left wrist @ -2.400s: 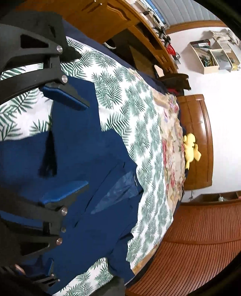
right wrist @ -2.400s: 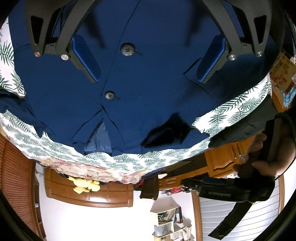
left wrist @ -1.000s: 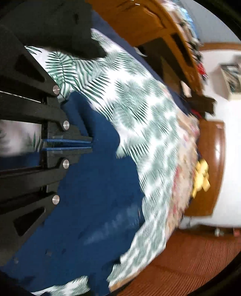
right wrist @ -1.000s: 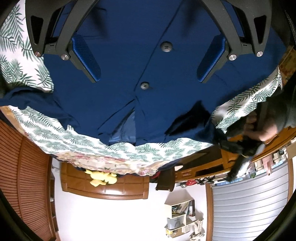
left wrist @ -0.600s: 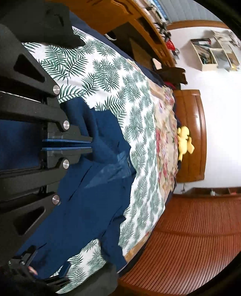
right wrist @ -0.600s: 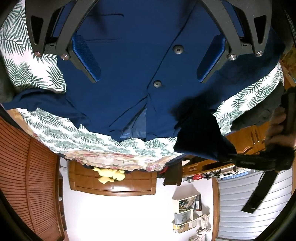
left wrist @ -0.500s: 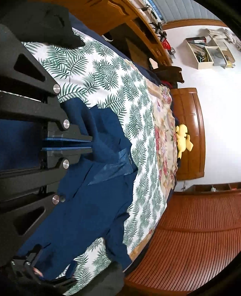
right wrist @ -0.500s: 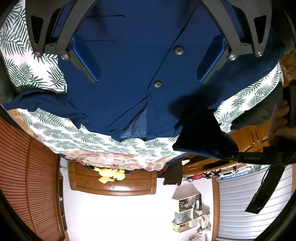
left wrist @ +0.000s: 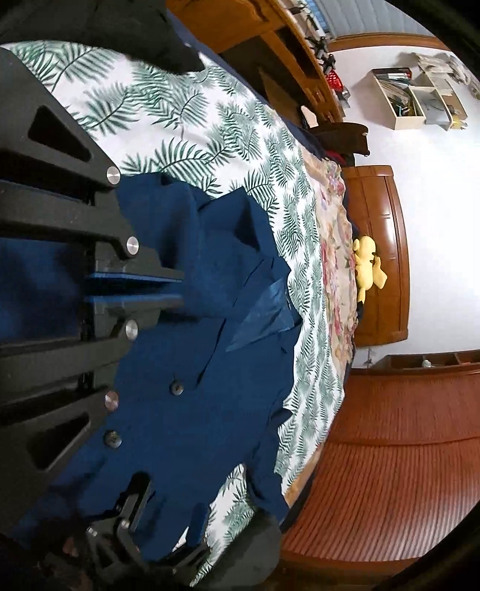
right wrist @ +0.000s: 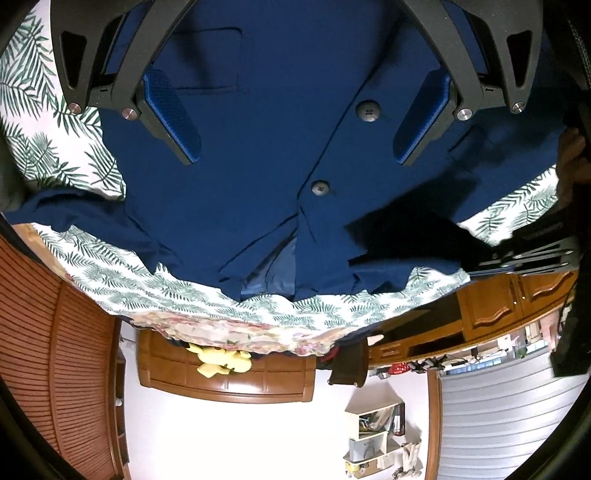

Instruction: Fold large clothes

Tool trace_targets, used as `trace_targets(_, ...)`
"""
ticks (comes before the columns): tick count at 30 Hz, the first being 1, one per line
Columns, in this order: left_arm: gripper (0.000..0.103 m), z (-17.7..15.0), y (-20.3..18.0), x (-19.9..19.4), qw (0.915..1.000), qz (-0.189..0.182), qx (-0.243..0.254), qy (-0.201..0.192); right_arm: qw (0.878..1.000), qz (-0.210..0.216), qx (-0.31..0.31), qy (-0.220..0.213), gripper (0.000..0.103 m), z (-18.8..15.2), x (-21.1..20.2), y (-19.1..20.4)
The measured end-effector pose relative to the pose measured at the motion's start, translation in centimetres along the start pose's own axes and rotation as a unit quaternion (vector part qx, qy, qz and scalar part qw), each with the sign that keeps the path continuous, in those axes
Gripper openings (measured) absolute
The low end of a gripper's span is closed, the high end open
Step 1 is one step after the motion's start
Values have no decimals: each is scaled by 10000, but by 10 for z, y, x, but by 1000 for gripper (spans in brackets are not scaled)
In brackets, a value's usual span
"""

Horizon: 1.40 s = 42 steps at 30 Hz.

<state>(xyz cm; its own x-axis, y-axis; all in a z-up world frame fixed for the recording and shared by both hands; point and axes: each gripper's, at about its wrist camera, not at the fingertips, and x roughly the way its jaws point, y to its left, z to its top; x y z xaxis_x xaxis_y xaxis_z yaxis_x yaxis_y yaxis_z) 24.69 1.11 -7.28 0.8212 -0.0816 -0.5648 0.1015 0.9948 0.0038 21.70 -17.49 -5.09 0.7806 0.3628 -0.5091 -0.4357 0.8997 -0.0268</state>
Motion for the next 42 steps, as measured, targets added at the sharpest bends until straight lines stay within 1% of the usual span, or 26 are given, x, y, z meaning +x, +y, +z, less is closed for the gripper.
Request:
trace_targets(1,25,-3,1,-2,10000,-11,-41,-45,10000,-17,16,5,103,-1,0,-1)
trace_targets(2,43,-3,1,-3,9999,-12,-61,-89,10000,-24,33,9,103,-1,1,-1)
trace_targets(3,56,-6,3,-7,9997,-25,-104,-200,10000,-38,56,27,103,-1,3,-1)
trace_targets(4,62,-8,3,-8,9996,-21,-133,-252,9999,-64,74,56,103,-1,6,-1)
trace_targets(5,70,-11,6,-12,9992,-22,-195,-342,9999,-82,73,70,103,-1,7,0)
trace_targets(7,74,-15,11,-16,9987,-21,-283,-415,9999,-89,52,86,103,-2,9,2)
trace_targets(10,75,-21,20,-24,9982,78,-332,-503,9999,-112,9,52,103,-1,6,4)
trace_targets(14,75,-25,35,-36,9974,103,-333,-630,9997,-176,-117,148,103,0,11,7)
trace_targets(19,75,-34,55,-47,9972,71,-355,-655,9992,-243,-254,174,103,0,10,11)
trace_targets(23,75,-38,70,-57,9967,137,-372,-711,9986,-304,-329,296,101,4,10,11)
trace_targets(25,75,-41,77,-60,9966,103,-418,-707,9980,-345,-388,366,100,9,10,14)
trace_targets(28,75,-44,88,-60,9967,54,-480,-650,9985,-206,-364,365,97,21,6,23)
trace_targets(32,75,-49,99,-62,9963,2,-603,-605,9982,67,-488,341,88,36,6,48)
trace_targets(37,75,-56,108,-61,9965,-9,-652,-523,9958,317,-731,454,83,46,19,84)
trace_targets(40,75,-62,113,-62,9969,20,-625,-485,9931,508,-909,545,78,49,28,103)
trace_targets(42,75,-65,118,-63,9970,38,-610,-475,9908,612,-1039,608,72,52,36,113)
